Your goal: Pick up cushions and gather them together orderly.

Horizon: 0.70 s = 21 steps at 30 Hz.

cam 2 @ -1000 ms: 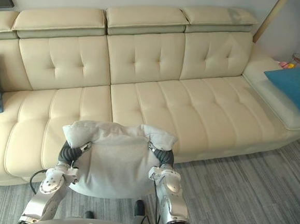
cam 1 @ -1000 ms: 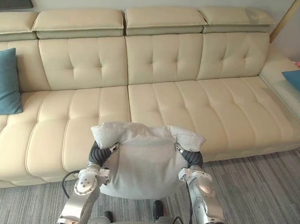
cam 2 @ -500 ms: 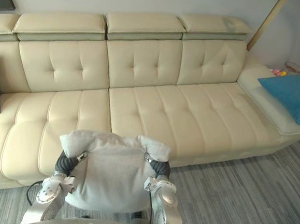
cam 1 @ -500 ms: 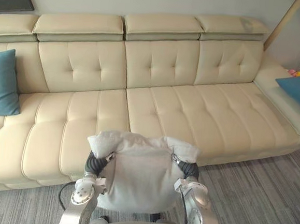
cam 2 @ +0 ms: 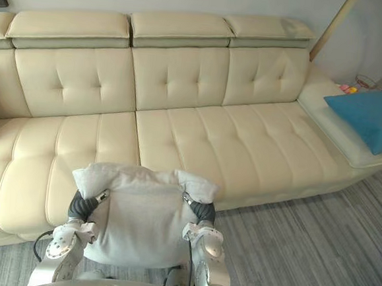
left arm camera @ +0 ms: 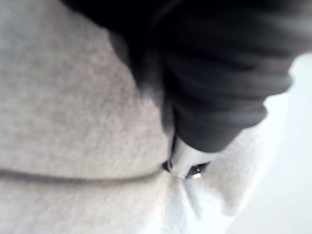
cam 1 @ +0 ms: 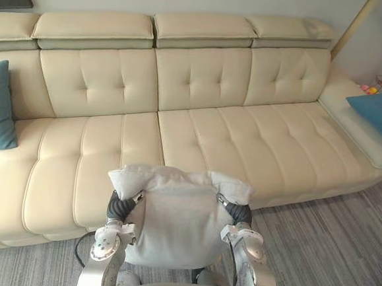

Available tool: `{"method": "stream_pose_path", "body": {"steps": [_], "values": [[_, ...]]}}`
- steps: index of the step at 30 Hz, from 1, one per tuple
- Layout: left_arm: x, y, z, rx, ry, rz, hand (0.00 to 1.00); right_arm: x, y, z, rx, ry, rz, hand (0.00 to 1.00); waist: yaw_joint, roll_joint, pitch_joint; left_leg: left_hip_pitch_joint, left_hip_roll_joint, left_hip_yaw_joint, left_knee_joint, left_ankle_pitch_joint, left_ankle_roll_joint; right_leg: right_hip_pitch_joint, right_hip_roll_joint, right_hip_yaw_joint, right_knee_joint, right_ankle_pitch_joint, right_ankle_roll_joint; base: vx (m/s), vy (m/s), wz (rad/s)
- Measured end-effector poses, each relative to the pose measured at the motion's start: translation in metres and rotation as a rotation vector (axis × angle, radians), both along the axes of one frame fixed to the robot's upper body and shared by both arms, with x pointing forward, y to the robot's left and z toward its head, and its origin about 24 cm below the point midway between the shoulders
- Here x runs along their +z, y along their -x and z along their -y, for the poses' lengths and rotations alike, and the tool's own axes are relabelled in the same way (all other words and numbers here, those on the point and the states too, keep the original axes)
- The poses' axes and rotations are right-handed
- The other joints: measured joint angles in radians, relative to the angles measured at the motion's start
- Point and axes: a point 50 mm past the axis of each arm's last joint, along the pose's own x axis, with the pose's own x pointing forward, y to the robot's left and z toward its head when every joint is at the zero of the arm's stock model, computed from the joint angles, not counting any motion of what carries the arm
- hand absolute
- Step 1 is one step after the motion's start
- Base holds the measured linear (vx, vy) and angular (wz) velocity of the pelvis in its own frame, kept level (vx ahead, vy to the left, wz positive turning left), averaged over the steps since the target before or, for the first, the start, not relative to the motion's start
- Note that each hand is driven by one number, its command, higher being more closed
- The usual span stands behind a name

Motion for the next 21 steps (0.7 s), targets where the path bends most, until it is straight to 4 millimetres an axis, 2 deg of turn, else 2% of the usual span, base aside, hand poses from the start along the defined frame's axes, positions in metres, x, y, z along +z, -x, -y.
{"method": "stream_pose_path", "body": {"steps": [1, 2, 4, 5, 6, 7, 8, 9, 10, 12, 14, 15, 16, 18, 19, 21], "values": [[0.003, -0.002, 0.0, 0.0, -0.003, 0.012, 1.0, -0.001, 0.0, 0.0, -0.002, 0.0, -0.003, 1.0, -0.009, 0.019, 0.021, 0.011, -0.003, -0.021, -0.001, -0.009, 0.016, -0.019, -0.001, -0.024, 0.04, -0.04, -0.031, 0.02, 0.097, 0.37], [0.005, -0.003, -0.002, 0.006, -0.01, 0.021, 1.0, 0.0, 0.0, 0.0, 0.001, -0.001, 0.0, 1.0, -0.008, 0.017, 0.021, 0.019, -0.003, -0.035, -0.002, -0.016, 0.023, -0.027, 0.0, -0.033, 0.029, -0.074, -0.022, 0.05, 0.072, 0.43], [0.008, -0.007, -0.004, 0.002, -0.025, 0.035, 1.0, 0.001, -0.002, -0.002, 0.005, -0.004, 0.007, 1.0, -0.002, 0.016, 0.021, 0.027, -0.003, -0.053, -0.004, -0.029, 0.022, -0.044, 0.012, -0.054, -0.036, -0.078, -0.01, 0.12, -0.003, 0.3], [0.009, -0.008, -0.005, 0.0, -0.029, 0.039, 1.0, 0.002, -0.003, -0.002, 0.007, -0.004, 0.01, 1.0, -0.001, 0.017, 0.021, 0.028, -0.003, -0.058, -0.004, -0.033, 0.018, -0.052, 0.018, -0.051, -0.065, -0.076, -0.008, 0.26, -0.09, 0.35], [0.01, -0.01, -0.006, -0.005, -0.038, 0.047, 1.0, 0.003, -0.005, -0.003, 0.01, -0.004, 0.016, 1.0, -0.004, 0.018, 0.022, 0.037, -0.004, -0.074, -0.009, -0.045, 0.007, -0.067, 0.032, -0.048, -0.158, -0.05, 0.0, 0.26, -0.104, 0.34], [0.01, -0.01, -0.006, -0.009, -0.042, 0.044, 1.0, 0.003, -0.004, -0.004, 0.013, -0.002, 0.014, 1.0, -0.004, 0.007, 0.017, 0.062, -0.019, -0.086, -0.034, -0.048, -0.008, -0.07, 0.038, -0.03, -0.225, -0.007, 0.005, 0.28, -0.123, 0.41], [0.01, -0.01, -0.007, -0.01, -0.045, 0.043, 1.0, 0.003, -0.004, -0.004, 0.013, -0.002, 0.012, 1.0, -0.006, 0.001, 0.014, 0.073, -0.028, -0.09, -0.043, -0.05, -0.018, -0.064, 0.037, -0.021, -0.251, 0.01, 0.003, 0.42, -0.222, 0.71], [0.008, -0.01, 0.001, -0.024, -0.024, 0.04, 1.0, 0.005, -0.002, 0.001, 0.015, 0.015, 0.019, 1.0, -0.017, 0.021, 0.015, 0.126, -0.016, -0.138, -0.057, -0.077, -0.064, -0.031, 0.046, -0.035, -0.229, 0.114, 0.002, 0.44, -0.215, 0.59], [0.008, -0.009, 0.004, -0.025, -0.012, 0.036, 1.0, 0.006, -0.002, 0.004, 0.016, 0.028, 0.023, 1.0, -0.011, 0.047, 0.01, 0.137, 0.006, -0.139, -0.073, -0.071, -0.068, -0.027, 0.061, -0.053, -0.217, 0.102, -0.007, 0.47, -0.207, 0.54], [0.009, -0.008, 0.008, -0.028, 0.002, 0.041, 1.0, 0.013, -0.002, 0.008, 0.02, 0.047, 0.053, 1.0, -0.006, 0.08, -0.01, 0.144, 0.032, -0.156, -0.081, -0.027, -0.086, -0.026, 0.084, -0.077, -0.196, 0.06, -0.022, 0.31, -0.104, 0.2], [0.014, -0.013, 0.012, -0.027, 0.021, 0.07, 1.0, 0.027, -0.004, 0.011, 0.019, 0.064, 0.112, 1.0, -0.008, 0.08, -0.01, 0.068, 0.069, -0.184, 0.088, 0.043, -0.108, 0.015, 0.096, -0.132, -0.202, 0.031, -0.055, 0.39, -0.211, 0.34], [0.015, -0.013, 0.014, -0.027, 0.027, 0.073, 1.0, 0.03, -0.003, 0.013, 0.018, 0.072, 0.123, 1.0, -0.007, 0.08, -0.01, 0.046, 0.077, -0.181, 0.141, 0.065, -0.107, 0.029, 0.099, -0.136, -0.207, 0.029, -0.059, 0.43, -0.203, 0.24], [0.016, -0.014, 0.017, -0.032, 0.042, 0.076, 1.0, 0.037, -0.002, 0.018, 0.017, 0.093, 0.152, 1.0, -0.003, 0.078, -0.009, 0.003, 0.103, -0.167, 0.285, 0.127, -0.108, 0.09, 0.099, -0.144, -0.242, 0.021, -0.07, 0.34, -0.126, 0.07], [0.017, -0.014, 0.022, -0.044, 0.054, 0.083, 1.0, 0.044, -0.001, 0.021, 0.0, 0.103, 0.18, 1.0, 0.001, 0.078, -0.009, -0.022, 0.125, -0.112, 0.352, 0.115, -0.104, 0.154, 0.099, -0.144, -0.285, 0.019, -0.073, 0.28, -0.068, -0.01], [0.021, -0.016, 0.023, -0.048, 0.061, 0.099, 1.0, 0.05, -0.002, 0.023, -0.017, 0.105, 0.203, 1.0, 0.003, 0.078, -0.01, -0.042, 0.139, -0.067, 0.342, 0.085, -0.08, 0.191, 0.096, -0.144, -0.319, 0.019, -0.073, 0.24, 0.008, -0.02], [0.026, -0.02, 0.024, -0.051, 0.065, 0.125, 1.0, 0.056, -0.004, 0.023, -0.022, 0.107, 0.231, 1.0, 0.009, 0.076, -0.013, -0.068, 0.142, -0.027, 0.264, 0.046, -0.058, 0.205, 0.087, -0.144, -0.344, 0.02, -0.073, 0.16, 0.063, -0.04]]}}
